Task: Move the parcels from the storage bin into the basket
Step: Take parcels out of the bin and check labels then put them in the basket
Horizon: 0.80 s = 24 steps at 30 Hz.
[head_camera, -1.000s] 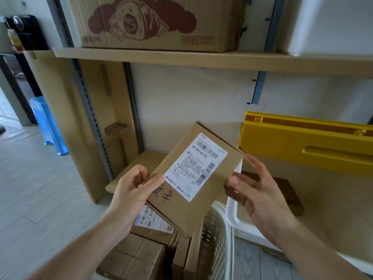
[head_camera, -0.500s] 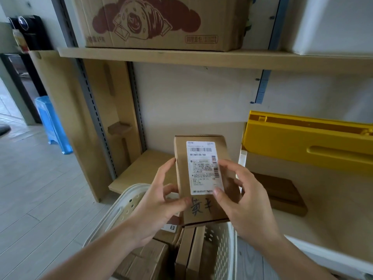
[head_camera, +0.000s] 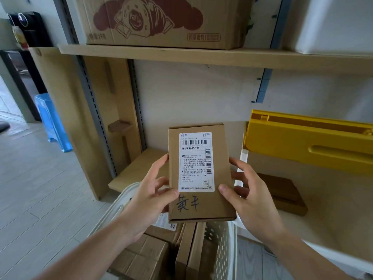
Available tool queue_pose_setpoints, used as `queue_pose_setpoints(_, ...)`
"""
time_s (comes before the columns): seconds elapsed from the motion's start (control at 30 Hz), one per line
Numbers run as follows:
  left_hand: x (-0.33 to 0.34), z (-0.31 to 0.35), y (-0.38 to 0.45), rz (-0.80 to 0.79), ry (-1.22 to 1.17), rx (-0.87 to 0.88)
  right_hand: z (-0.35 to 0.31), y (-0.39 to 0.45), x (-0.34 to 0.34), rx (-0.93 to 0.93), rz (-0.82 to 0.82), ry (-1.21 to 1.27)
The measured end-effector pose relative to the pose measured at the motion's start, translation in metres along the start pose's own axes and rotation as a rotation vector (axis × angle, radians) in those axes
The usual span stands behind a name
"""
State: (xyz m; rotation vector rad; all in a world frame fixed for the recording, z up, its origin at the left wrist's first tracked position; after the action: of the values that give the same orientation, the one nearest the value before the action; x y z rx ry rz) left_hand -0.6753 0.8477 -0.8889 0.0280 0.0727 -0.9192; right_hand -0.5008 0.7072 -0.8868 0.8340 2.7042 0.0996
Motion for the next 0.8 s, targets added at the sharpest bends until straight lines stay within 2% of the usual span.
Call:
queue_pose_setpoints(0.17, -0.004, 0.000, 0.004, 0.090, 0.056, 0.039, 0.003, 0.000, -0.001, -0.002, -0.005, 0.022)
queue_pose_setpoints(0.43, -0.007, -0.002, 0.003, 0.125, 0.121, 0.079, 0.008, 0.002, -0.001, -0.004, -0.025, 0.038)
queue_pose_setpoints(0.67, -0.001, -0.020, 0.006, 0.028, 0.292, -0.128, 0.013, -0.003, 0.000, 0.040, -0.095, -0.050)
queue_pose_setpoints(0.8, 0.009, -0.028, 0.011, -0.039, 0.151, -0.201, 0.014, -0.006, -0.003, 0.012, -0.078, -0.156)
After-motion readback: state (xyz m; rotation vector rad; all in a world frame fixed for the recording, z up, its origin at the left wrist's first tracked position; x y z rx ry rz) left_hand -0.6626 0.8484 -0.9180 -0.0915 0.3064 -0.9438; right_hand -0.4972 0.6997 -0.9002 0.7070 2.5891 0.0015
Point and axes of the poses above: each hand's wrist, its own y-axis towards the middle knuckle, its own x-axis out of the palm, z = x × y, the point moved 3 cm from there along y, towards the middle knuckle, and after that the axes turned 6 degrees about -z, right-handed, at the moved point
